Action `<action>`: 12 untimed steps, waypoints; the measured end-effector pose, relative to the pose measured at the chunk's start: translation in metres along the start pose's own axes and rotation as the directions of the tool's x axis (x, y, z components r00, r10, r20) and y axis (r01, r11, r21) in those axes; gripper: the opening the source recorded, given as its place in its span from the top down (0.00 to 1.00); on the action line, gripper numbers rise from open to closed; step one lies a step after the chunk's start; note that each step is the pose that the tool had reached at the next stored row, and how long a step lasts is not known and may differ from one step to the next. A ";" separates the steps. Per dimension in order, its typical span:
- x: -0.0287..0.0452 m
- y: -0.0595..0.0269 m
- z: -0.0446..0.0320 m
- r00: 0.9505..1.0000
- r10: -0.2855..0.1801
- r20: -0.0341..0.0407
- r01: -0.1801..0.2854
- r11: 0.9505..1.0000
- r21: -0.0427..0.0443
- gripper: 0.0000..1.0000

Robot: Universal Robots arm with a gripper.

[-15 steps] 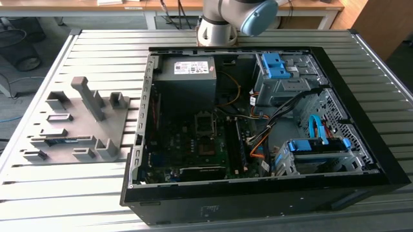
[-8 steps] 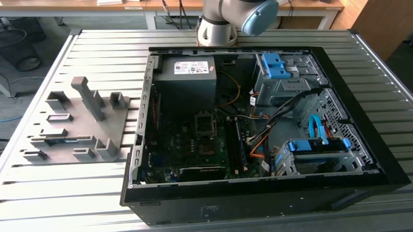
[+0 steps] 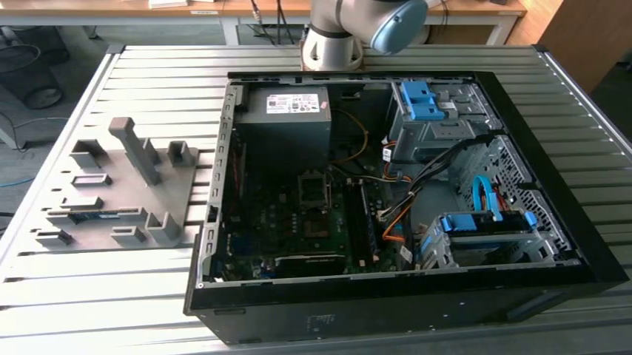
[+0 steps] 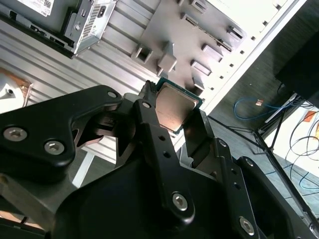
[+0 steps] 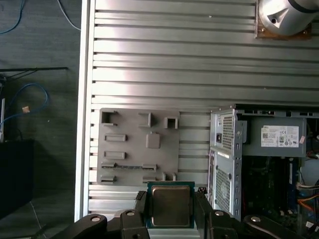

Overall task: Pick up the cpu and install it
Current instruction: 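Pick up the cpu and move it towards the insertion slot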

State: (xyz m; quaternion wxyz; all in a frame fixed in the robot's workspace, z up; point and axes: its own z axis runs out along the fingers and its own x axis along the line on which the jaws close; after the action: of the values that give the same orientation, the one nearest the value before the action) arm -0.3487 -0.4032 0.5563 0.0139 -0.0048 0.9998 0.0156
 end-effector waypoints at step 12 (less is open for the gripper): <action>-0.0320 -0.0013 0.0081 1.000 0.000 0.000 0.000 1.000 0.000 0.53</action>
State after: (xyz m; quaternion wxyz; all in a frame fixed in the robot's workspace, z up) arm -0.3165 -0.4040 0.5491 0.0140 -0.0048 0.9998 0.0156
